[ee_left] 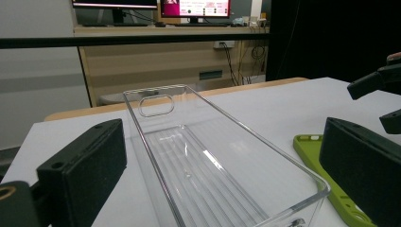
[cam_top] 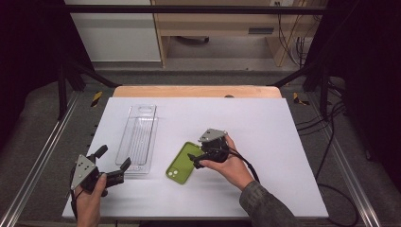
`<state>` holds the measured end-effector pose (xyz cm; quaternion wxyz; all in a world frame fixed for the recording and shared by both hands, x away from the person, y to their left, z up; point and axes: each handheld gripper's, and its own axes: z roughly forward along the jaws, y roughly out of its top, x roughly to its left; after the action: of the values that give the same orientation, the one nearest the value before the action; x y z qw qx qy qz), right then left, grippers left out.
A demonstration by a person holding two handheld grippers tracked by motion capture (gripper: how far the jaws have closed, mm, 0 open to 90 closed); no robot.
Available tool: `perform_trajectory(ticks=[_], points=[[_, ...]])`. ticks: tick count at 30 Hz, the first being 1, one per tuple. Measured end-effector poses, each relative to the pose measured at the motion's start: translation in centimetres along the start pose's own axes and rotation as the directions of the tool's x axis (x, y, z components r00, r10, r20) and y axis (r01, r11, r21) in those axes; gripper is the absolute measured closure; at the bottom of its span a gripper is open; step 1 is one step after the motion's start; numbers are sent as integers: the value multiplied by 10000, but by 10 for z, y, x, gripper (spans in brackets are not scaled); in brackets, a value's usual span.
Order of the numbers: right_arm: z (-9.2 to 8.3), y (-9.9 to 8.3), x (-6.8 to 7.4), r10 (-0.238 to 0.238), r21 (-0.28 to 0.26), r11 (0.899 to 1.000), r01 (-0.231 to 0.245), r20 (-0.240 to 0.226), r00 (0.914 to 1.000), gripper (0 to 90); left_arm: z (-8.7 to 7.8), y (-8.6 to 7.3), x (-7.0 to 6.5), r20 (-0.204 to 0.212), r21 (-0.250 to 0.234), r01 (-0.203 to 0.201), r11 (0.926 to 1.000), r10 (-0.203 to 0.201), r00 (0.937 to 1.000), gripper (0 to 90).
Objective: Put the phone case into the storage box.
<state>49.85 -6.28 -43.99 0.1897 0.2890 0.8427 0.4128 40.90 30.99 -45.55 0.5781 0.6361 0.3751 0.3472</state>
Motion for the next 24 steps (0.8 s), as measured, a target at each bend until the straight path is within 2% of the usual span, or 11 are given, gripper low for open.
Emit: perform_trajectory(ticks=[4, 7, 12, 19, 24], points=[[4, 0, 2, 33, 94, 10000, -32, -84, 10000, 77, 0, 0, 0, -1, 2, 3, 10000, -3, 10000, 12], [6, 0, 3, -29, 170, 9999, 31, -138, 9999, 125, 0, 0, 0, 8, 2, -15, 10000, 15, 10000, 12], [9, 1, 5, -153, 366, 9992, 172, -529, 9985, 321, 0, 0, 0, -2, 5, -14, 10000, 14, 10000, 12], [15, -1, 4, -390, 875, 9952, 448, -670, 9970, 566, 0, 0, 0, -3, -1, -19, 10000, 19, 10000, 12], [16, -2, 2, -431, 946, 9943, 500, -737, 9964, 739, 0, 0, 0, 0, 6, -28, 10000, 28, 10000, 12]])
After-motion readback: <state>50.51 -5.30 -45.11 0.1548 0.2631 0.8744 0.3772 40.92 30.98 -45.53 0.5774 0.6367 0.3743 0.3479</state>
